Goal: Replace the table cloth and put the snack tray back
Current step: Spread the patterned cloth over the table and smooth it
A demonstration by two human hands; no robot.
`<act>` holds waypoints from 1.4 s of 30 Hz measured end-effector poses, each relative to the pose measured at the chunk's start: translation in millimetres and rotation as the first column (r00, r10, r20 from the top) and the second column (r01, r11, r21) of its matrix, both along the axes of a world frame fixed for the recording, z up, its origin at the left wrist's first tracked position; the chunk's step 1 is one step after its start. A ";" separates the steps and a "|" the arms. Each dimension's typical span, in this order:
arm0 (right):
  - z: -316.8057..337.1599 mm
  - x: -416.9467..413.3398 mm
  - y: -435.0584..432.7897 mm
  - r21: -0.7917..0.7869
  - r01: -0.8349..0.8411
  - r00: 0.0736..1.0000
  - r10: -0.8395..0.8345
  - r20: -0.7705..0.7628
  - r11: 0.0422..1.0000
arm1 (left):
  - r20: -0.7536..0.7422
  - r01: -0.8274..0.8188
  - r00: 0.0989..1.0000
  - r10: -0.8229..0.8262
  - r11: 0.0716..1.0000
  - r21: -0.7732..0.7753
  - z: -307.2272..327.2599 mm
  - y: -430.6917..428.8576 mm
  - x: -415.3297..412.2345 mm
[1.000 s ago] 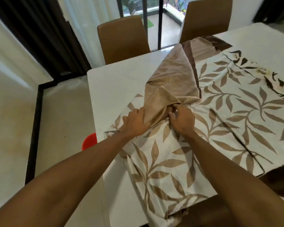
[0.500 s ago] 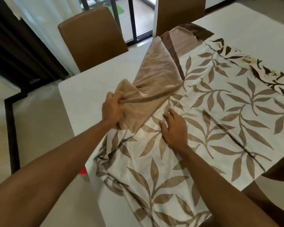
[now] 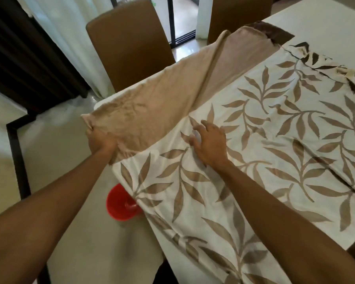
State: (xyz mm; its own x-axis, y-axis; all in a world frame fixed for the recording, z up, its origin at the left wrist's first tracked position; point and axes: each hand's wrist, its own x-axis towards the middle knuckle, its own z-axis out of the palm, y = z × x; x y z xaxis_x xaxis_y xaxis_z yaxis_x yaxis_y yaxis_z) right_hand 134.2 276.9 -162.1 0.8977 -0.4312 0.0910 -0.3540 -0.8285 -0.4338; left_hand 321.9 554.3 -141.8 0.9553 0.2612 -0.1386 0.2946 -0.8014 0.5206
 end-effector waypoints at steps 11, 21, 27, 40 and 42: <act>-13.1 59.0 38.9 -0.010 0.050 0.959 -0.051 -0.277 0.999 | 0.006 0.050 0.999 -0.050 0.998 -0.049 -9.4 40.1 74.4; 2.9 94.7 44.8 0.356 -0.032 0.996 0.059 -0.066 0.934 | -0.095 0.082 0.992 -0.078 0.996 0.040 -15.2 51.0 107.3; 12.5 25.0 58.1 0.076 0.101 0.977 -0.113 0.179 0.992 | 0.138 0.726 0.670 -0.730 0.682 0.086 -13.2 4.9 -10.2; -12.9 -99.3 150.2 0.041 -0.138 0.965 0.144 -0.218 0.990 | -0.155 0.801 0.556 -0.816 0.478 0.361 -38.0 10.3 -90.2; -4.5 -114.4 138.7 0.087 -0.107 0.980 0.120 -0.160 0.990 | -0.159 0.771 0.605 -0.780 0.525 0.360 -32.7 18.0 -93.1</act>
